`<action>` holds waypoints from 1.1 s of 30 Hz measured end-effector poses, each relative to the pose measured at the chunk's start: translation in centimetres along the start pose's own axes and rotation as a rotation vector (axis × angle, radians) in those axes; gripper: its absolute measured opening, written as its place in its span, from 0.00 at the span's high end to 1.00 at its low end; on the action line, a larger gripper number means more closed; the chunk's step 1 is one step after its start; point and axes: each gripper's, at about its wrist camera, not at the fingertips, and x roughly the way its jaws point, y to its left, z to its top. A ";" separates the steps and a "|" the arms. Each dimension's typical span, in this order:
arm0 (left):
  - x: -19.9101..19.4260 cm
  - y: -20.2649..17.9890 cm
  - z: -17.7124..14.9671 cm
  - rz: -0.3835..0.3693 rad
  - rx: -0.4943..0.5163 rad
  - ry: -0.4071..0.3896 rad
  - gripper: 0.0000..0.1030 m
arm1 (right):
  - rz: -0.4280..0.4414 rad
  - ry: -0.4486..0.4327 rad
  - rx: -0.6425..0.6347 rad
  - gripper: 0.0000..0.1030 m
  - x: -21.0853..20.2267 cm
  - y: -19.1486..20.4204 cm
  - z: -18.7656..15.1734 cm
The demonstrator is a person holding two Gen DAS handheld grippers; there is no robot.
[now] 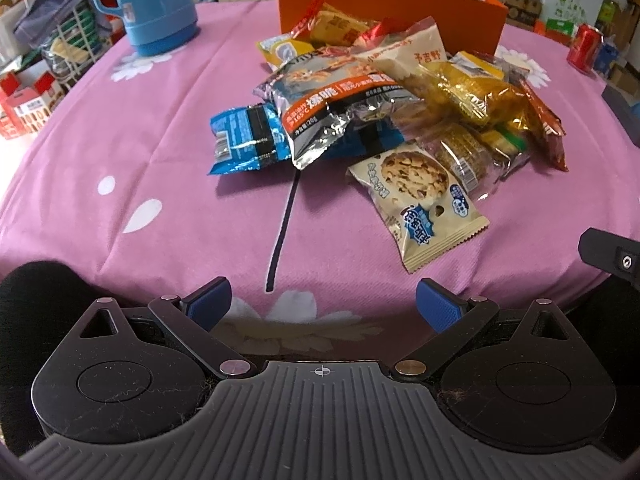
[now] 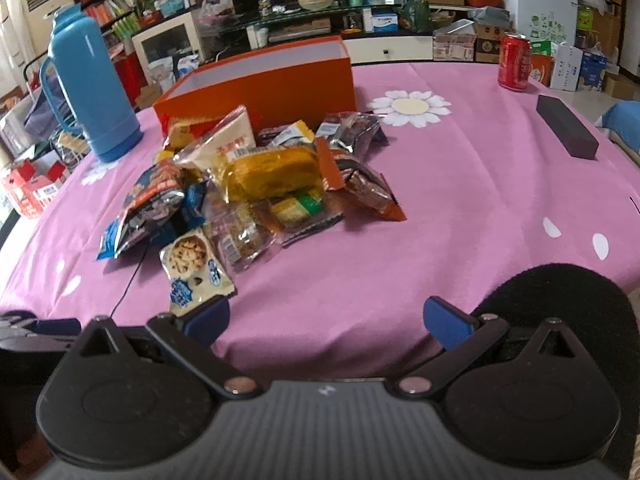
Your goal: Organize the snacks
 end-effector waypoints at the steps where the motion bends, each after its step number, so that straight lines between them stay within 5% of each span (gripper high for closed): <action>1: 0.1 0.0 0.0 -0.001 -0.002 0.001 0.19 | 0.003 0.005 -0.002 0.01 0.1 0.1 0.0; 23: 0.0 0.3 0.1 0.018 -0.009 0.005 0.19 | -0.003 0.033 -0.046 0.01 0.9 0.4 -0.4; 33: -0.4 1.5 5.0 -0.012 -0.014 -0.021 0.19 | -0.041 0.015 0.009 0.01 1.3 -1.5 4.5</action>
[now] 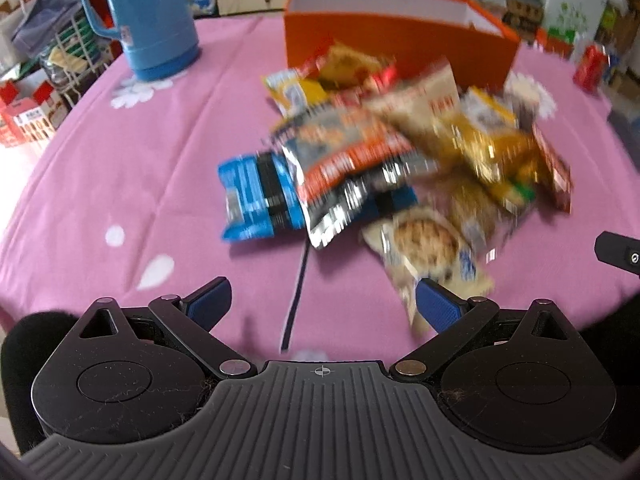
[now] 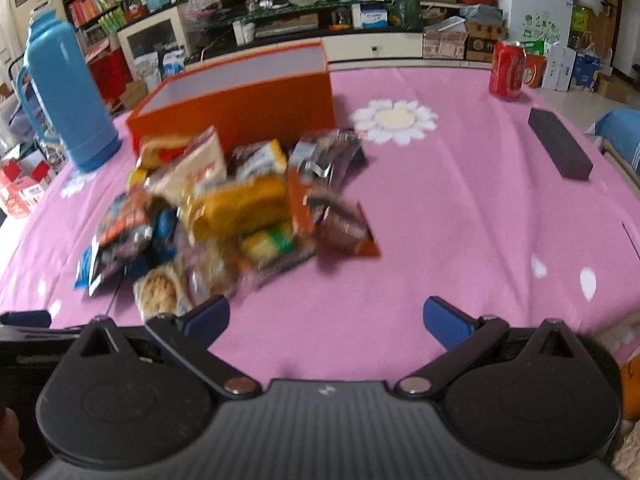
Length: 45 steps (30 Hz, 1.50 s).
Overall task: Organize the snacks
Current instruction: 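Grasp the silver chip bag with the left tool while the right tool grasps a blue cookie pack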
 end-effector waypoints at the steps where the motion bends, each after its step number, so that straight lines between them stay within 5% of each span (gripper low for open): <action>1: 0.0 0.4 0.5 -0.004 -0.015 -0.012 0.19 | 0.010 -0.007 0.004 0.01 0.3 -0.1 0.5; 7: 1.3 2.0 4.6 -0.016 -0.093 -0.043 0.21 | 0.090 0.024 -0.027 0.01 3.8 0.1 2.2; 13: 5.4 1.3 9.1 -0.040 -0.140 0.023 0.16 | 0.107 0.040 0.056 0.01 6.1 -1.9 3.3; 17: 7.6 0.8 9.0 -0.076 -0.169 0.055 0.16 | 0.102 0.040 0.102 0.01 6.6 -3.1 3.6; 20: 8.0 0.6 9.0 -0.097 -0.139 0.046 0.25 | 0.083 0.057 0.103 0.01 7.2 -3.4 3.5; 24: 7.6 1.8 8.9 -0.124 -0.126 0.019 0.57 | 0.076 0.067 0.108 0.01 7.3 -3.3 3.2; 28: 7.1 4.9 8.8 -0.106 -0.168 0.010 0.67 | 0.057 0.048 0.076 0.01 6.9 -2.8 3.3; 33: 7.0 6.1 8.4 -0.090 -0.175 0.017 0.66 | 0.066 0.017 0.028 0.01 7.9 -1.5 4.3; 37: 7.2 4.7 8.5 -0.057 -0.110 0.020 0.52 | -0.032 0.014 -0.058 0.01 10.0 -1.1 4.8; 45: 7.3 3.5 8.0 -0.051 -0.063 0.017 0.40 | -0.195 0.079 0.054 0.01 10.8 -7.7 4.6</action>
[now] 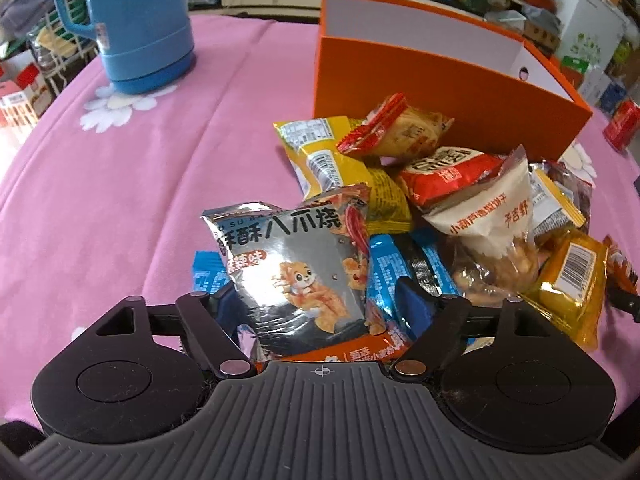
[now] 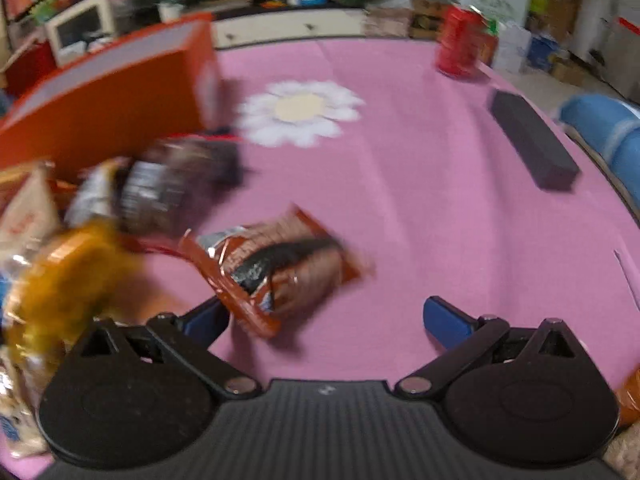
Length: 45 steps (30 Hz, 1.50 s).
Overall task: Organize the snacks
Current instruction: 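Grasp the silver chip bag with the left tool while the right tool grasps a blue cookie pack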
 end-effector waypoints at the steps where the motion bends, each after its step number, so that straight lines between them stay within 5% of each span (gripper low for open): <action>1: -0.2 0.0 0.0 -0.005 -0.001 -0.001 0.40 | 0.011 0.010 0.022 0.01 -0.2 -0.8 -0.1; 6: -2.1 0.6 -0.1 -0.034 -0.026 -0.023 0.33 | 0.168 -0.018 0.057 0.01 -4.1 -0.3 -1.5; 12: -5.4 1.6 -1.3 -0.058 -0.051 -0.059 0.30 | 0.452 0.018 -0.117 0.01 -7.4 7.5 -4.5; 15: -6.2 2.3 -1.9 -0.037 -0.041 -0.075 0.30 | 0.523 0.040 -0.241 0.01 -7.8 12.2 -5.7; 25: -6.3 5.5 -2.4 -0.061 -0.121 -0.076 0.28 | 0.444 -0.040 -0.489 0.03 -6.8 19.6 -7.4; 28: -5.8 5.9 -2.6 -0.063 -0.131 -0.069 0.28 | 0.486 -0.060 -0.465 0.19 -8.3 19.1 -7.5; 42: -3.8 4.2 -0.1 -0.137 -0.131 -0.065 0.25 | 0.507 -0.024 -0.456 0.10 -6.5 20.4 -5.6; 45: -2.4 2.8 0.2 -0.127 -0.099 -0.049 0.33 | 0.528 -0.002 -0.447 0.10 -6.5 20.0 -6.4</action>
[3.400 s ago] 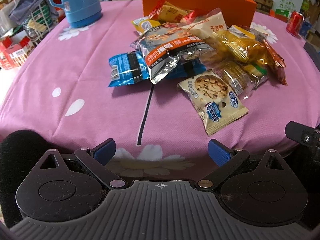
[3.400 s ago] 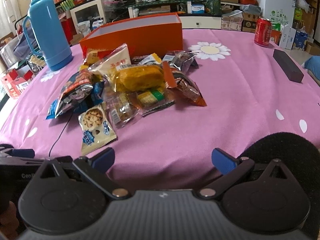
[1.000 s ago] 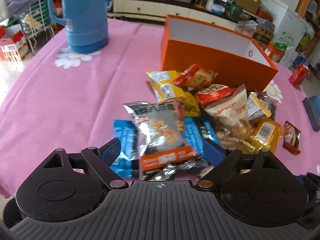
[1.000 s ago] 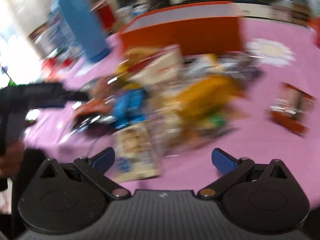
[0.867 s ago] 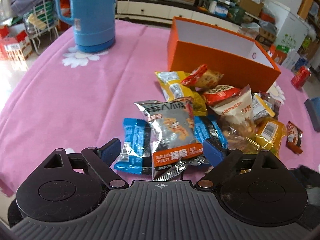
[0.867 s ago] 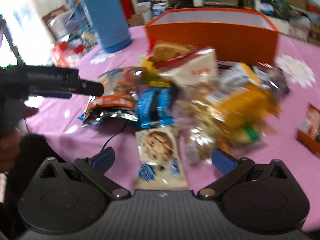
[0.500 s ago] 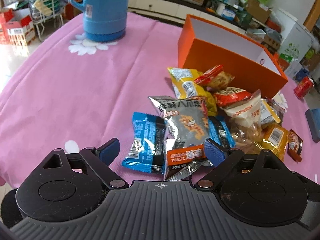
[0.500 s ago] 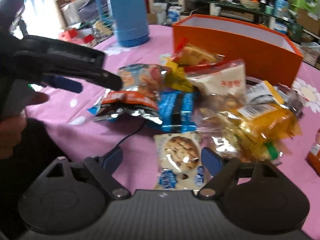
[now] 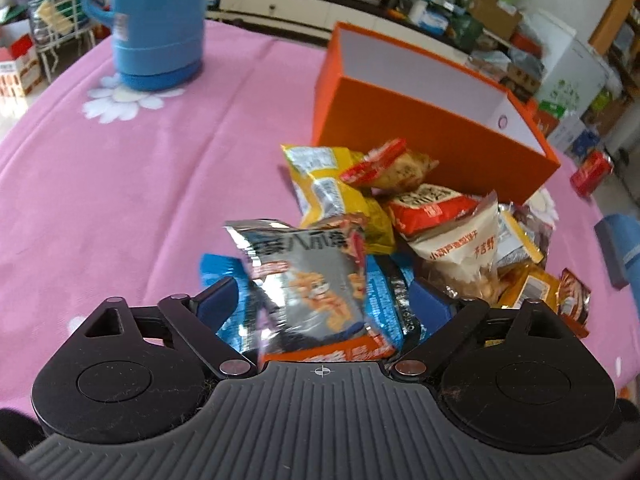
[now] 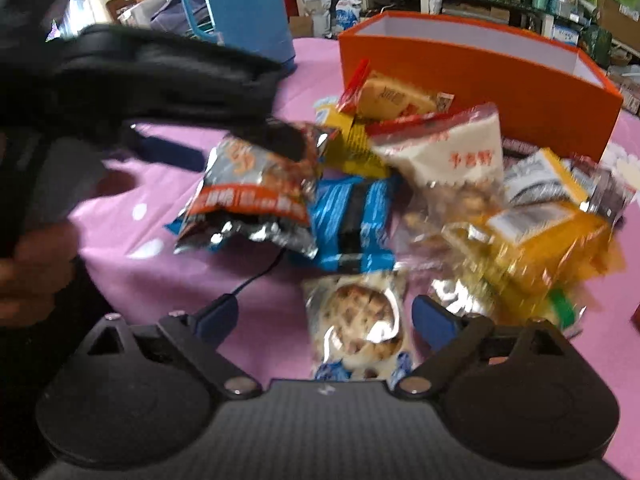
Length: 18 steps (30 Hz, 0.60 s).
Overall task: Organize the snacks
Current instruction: 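Grasp the silver chip bag with the left tool while the right tool grasps a blue cookie pack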
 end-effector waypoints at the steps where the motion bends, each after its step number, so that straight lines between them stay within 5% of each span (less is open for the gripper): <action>1: 0.4 -0.3 0.0 0.005 0.010 0.007 0.43 | -0.001 0.005 0.004 0.10 0.0 0.0 -0.2; 4: 1.8 -0.7 -0.3 0.028 0.057 0.030 0.66 | 0.000 0.012 0.021 0.10 -0.2 -0.5 -0.3; 6: 1.8 0.2 -0.4 0.000 0.030 0.028 0.72 | 0.007 0.001 0.048 0.10 -0.6 -1.0 -0.1; 14: -2.8 5.9 0.3 0.054 -0.102 -0.070 0.73 | 0.002 -0.045 0.029 0.11 0.0 -1.0 3.1; 18: -3.3 9.0 -0.3 0.101 -0.161 -0.066 0.72 | 0.023 -0.016 0.077 0.28 3.1 -1.2 4.8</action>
